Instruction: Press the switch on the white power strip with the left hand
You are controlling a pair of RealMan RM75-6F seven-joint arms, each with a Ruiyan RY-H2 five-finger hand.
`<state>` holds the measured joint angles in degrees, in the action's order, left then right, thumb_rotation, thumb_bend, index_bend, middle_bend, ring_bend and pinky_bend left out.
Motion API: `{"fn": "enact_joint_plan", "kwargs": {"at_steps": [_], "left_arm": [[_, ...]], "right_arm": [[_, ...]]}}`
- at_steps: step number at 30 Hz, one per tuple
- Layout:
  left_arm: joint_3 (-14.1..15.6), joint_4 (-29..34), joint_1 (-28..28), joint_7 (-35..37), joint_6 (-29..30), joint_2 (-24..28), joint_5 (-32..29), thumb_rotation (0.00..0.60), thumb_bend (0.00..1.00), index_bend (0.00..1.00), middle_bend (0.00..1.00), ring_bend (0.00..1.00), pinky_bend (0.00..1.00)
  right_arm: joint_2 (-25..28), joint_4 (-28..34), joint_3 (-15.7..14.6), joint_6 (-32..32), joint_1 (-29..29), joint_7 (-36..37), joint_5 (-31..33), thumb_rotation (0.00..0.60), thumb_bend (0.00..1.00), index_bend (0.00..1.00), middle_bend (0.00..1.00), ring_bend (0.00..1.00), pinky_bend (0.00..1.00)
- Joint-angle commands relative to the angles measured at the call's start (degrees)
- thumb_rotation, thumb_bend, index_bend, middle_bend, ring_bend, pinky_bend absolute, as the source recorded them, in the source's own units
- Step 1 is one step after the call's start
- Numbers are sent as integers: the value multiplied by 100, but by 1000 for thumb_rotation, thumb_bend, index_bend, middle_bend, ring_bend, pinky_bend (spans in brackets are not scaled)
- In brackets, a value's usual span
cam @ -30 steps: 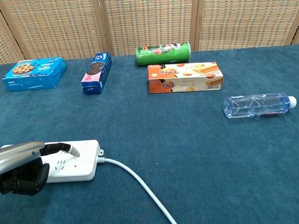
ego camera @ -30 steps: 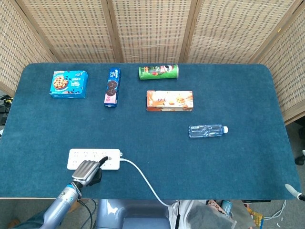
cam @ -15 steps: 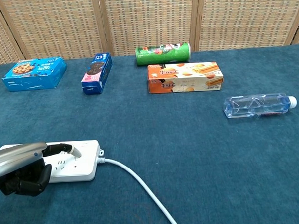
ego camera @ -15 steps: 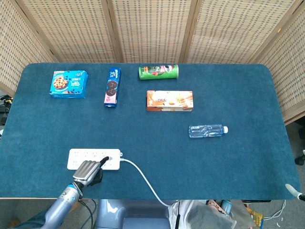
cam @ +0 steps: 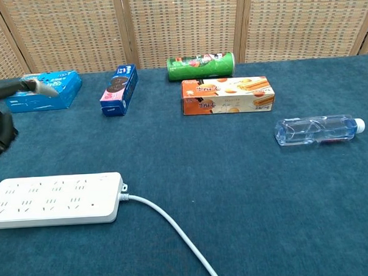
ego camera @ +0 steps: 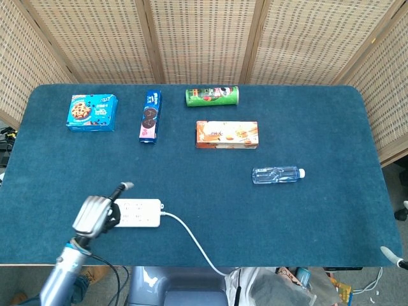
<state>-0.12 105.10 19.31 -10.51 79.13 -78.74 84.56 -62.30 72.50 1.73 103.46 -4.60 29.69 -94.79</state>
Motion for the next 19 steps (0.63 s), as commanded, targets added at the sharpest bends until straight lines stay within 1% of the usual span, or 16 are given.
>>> {"fn": "enact_joint_plan", "kwargs": {"at_steps": [1,4,7,9,12,19], "left_arm": [[171,28,-467,-195,407,1025,165,581,0,0,14,14,6],[210,-4,-722,-276,712,1202,111,567,0,0,0,0,0],[257,-181,-933,30,870,1336,71,559,0,0,0,0,0],[268,-314,-1008,267,883,1362,58,552,0,0,0,0,0],[254,-391,-1006,477,746,1436,14,540,0,0,0,0,0],[173,-404,-1023,548,705,1479,54,539,0,0,0,0,0]], "right_arm": [[-4,2,-5,23,-6,-13,-19,600,0,62,19,0,0],[-3,15,-11,48,-14,-37,-38,600,0,62,19,0,0],[-10,22,-24,58,-19,-84,-63,600,0,62,19,0,0],[-17,25,-31,55,-15,-122,-79,600,0,61,19,0,0],[-26,38,-38,57,-13,-174,-95,600,0,62,19,0,0],[-43,51,-37,54,-12,-253,-97,600,0,62,19,0,0]]}}
